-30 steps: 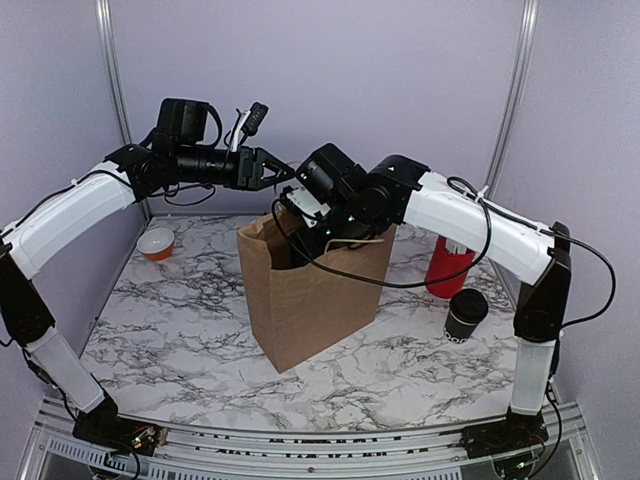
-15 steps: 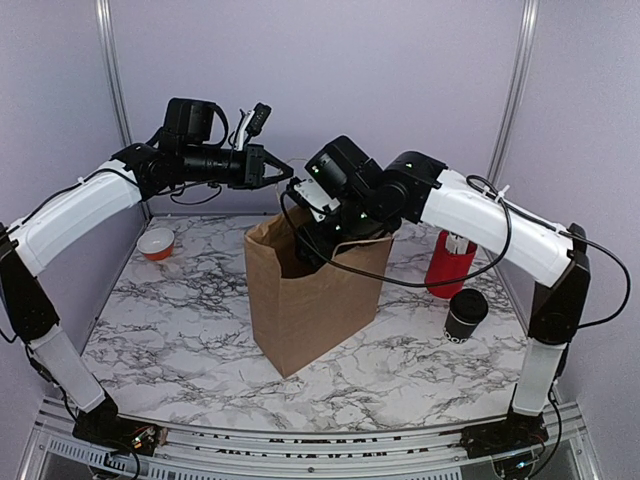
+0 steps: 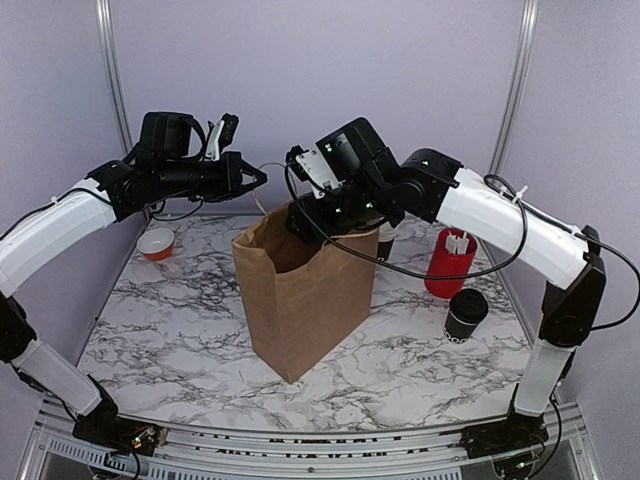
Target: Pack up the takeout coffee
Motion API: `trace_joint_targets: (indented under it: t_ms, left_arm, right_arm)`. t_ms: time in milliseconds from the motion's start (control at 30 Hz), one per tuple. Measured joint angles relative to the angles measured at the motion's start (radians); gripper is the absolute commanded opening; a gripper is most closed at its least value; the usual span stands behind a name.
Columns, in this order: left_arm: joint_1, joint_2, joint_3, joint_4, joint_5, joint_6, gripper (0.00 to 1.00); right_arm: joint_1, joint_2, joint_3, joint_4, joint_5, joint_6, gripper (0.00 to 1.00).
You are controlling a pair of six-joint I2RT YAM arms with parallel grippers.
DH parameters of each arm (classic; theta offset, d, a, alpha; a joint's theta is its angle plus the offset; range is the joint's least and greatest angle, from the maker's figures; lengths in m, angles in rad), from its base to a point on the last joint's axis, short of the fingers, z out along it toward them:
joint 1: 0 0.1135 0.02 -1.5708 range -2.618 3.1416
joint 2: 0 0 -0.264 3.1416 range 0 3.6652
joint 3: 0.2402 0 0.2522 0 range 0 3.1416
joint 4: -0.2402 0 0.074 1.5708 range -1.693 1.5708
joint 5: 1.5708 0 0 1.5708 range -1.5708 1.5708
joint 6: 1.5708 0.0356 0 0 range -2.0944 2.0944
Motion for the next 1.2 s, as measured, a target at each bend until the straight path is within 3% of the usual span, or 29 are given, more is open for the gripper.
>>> trace_joint_targets:
  t_ms: [333, 633, 1000, 1200]
  left_arm:
    - [-0.060, -0.084, -0.072, 0.035, -0.123, -0.096, 0.00]
    - [-0.148, -0.150, -0.152, 0.075, -0.288, -0.212, 0.00]
    - [-0.284, -0.226, -0.264, 0.167, -0.580, -0.374, 0.00]
    - [-0.333, -0.259, -0.276, 0.190, -0.695, -0.407, 0.00]
  right_arm:
    - [-0.031, 0.004, 0.002, 0.276, 0.026, 0.003, 0.75]
    - [-0.086, 0.063, 0.069, 0.469, 0.057, 0.045, 0.80]
    - [-0.137, 0.084, 0.160, 0.462, 0.159, 0.070, 0.80]
    - [-0.154, 0.033, 0.113, 0.402, 0.175, 0.083, 0.80]
